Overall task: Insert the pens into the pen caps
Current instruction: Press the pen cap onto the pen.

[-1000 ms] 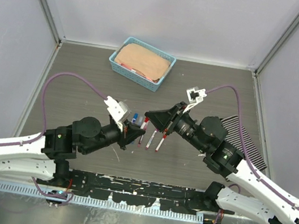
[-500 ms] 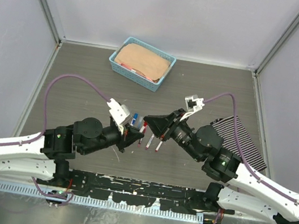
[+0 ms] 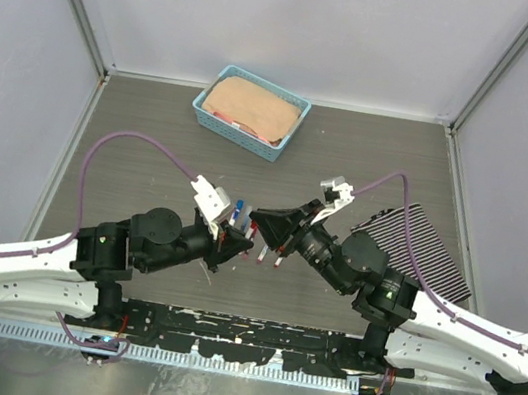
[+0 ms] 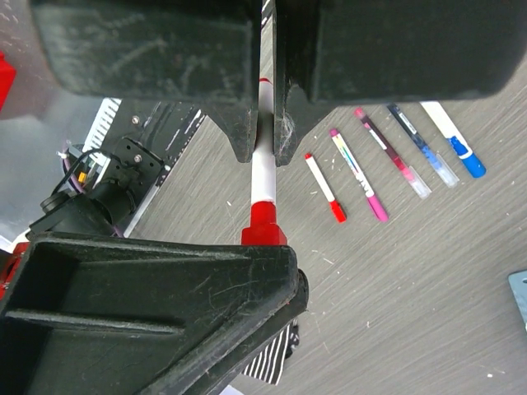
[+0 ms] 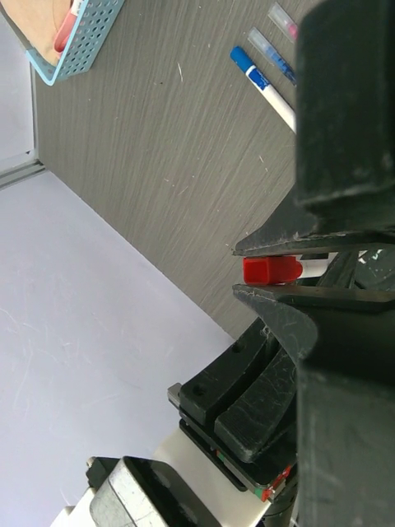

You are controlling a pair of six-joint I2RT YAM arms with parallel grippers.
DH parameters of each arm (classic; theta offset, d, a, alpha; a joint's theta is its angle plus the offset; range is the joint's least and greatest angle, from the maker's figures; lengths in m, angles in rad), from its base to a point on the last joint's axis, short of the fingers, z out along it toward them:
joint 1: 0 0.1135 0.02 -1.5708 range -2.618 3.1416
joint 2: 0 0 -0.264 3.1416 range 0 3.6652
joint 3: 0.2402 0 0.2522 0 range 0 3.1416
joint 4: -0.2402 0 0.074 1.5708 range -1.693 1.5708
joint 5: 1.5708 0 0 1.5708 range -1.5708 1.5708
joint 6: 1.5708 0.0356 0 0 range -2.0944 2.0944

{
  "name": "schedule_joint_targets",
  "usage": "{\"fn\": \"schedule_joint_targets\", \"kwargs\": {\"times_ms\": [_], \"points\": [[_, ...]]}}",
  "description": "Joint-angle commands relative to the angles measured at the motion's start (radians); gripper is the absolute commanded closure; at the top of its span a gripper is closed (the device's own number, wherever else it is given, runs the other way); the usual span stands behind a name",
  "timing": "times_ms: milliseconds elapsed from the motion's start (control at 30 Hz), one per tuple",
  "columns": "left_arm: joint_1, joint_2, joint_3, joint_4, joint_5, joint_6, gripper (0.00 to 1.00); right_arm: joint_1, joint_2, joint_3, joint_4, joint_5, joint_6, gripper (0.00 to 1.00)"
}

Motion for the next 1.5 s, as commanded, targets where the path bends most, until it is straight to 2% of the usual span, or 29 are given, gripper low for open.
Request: {"fn": "schedule_joint_targets", "kwargs": {"times_ms": [0,267,467,933,1067,1233,1467], "points": [[0.013,-0.035,0.105,0.311,-0.019,-0.016,1.00,0.097,0.049,-0.063,-0.214,-0.215,-0.034,0.99],[0.013,-0.058,0.097,0.319,-0.016,-0.019,1.00,0.104,0.041,-0.068,-0.314,-0.128,-0.019,0.99],[0.013,-0.058,0.097,0.339,-0.003,-0.027,1.00,0.105,0.025,-0.138,-0.209,-0.161,0.072,0.99],[0.013,-0.071,0.095,0.379,0.027,-0.056,1.00,0.229,0.045,-0.249,-0.168,0.034,-0.095,0.99],[0.013,-0.075,0.093,0.386,0.029,-0.056,1.00,0.235,0.068,-0.246,-0.163,0.025,-0.070,0.99],[0.012,-0.075,0.094,0.395,0.029,-0.059,1.00,0.244,0.108,-0.278,-0.071,-0.033,0.005,0.99],[0.013,-0.066,0.115,0.394,0.050,-0.055,1.00,0.312,0.162,-0.263,-0.127,0.078,-0.043,0.99]]}}
